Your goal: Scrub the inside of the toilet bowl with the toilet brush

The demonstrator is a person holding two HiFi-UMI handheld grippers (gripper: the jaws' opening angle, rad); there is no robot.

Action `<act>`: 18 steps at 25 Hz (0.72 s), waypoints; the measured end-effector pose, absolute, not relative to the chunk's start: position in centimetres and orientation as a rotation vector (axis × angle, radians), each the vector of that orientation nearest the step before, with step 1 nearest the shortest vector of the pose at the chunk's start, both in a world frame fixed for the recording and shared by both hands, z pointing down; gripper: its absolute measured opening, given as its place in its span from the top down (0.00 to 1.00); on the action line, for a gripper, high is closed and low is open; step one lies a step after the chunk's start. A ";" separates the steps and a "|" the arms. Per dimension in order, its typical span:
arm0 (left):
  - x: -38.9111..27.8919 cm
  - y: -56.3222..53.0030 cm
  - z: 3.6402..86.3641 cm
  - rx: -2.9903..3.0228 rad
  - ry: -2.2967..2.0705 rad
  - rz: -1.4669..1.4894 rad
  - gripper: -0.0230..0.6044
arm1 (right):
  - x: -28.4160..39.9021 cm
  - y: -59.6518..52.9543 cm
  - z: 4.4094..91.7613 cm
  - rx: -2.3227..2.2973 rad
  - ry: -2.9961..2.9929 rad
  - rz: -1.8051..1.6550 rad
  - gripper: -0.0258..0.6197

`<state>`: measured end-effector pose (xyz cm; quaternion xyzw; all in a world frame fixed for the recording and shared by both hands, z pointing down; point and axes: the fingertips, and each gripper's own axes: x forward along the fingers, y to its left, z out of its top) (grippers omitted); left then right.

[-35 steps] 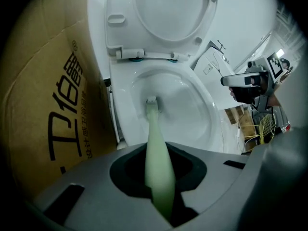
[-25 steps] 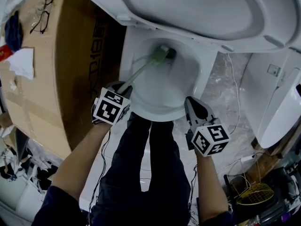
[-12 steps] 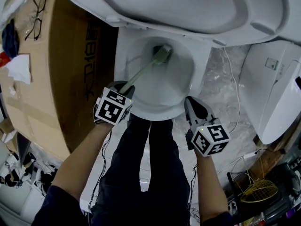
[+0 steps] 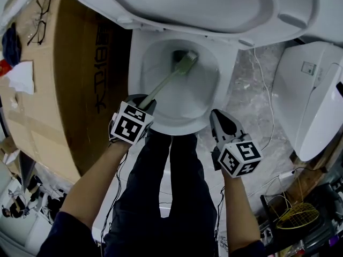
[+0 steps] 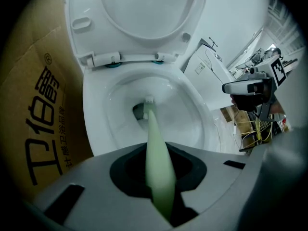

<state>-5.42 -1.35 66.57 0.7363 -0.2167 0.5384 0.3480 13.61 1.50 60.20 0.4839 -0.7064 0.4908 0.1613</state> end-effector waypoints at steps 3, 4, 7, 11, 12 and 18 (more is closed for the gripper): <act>-5.4 -0.8 66.4 1.912 -0.552 1.393 0.84 | 13.4 1.7 60.1 1.380 -2.019 1.399 0.96; -5.3 -0.6 66.4 1.912 -0.549 1.392 0.84 | 13.4 1.8 60.0 1.379 -2.020 1.398 0.96; -5.3 0.2 66.2 1.914 -0.535 1.387 0.84 | 13.1 2.1 59.8 1.377 -2.024 1.392 0.96; -5.3 1.4 65.9 1.917 -0.510 1.376 0.84 | 12.5 2.4 59.4 1.376 -2.030 1.382 0.96; -5.3 1.8 65.8 1.919 -0.503 1.374 0.84 | 12.3 2.5 59.2 1.375 -2.031 1.378 0.96; -6.2 3.6 64.8 1.924 -0.479 1.372 0.84 | 11.0 3.0 57.9 1.366 -2.050 1.355 0.96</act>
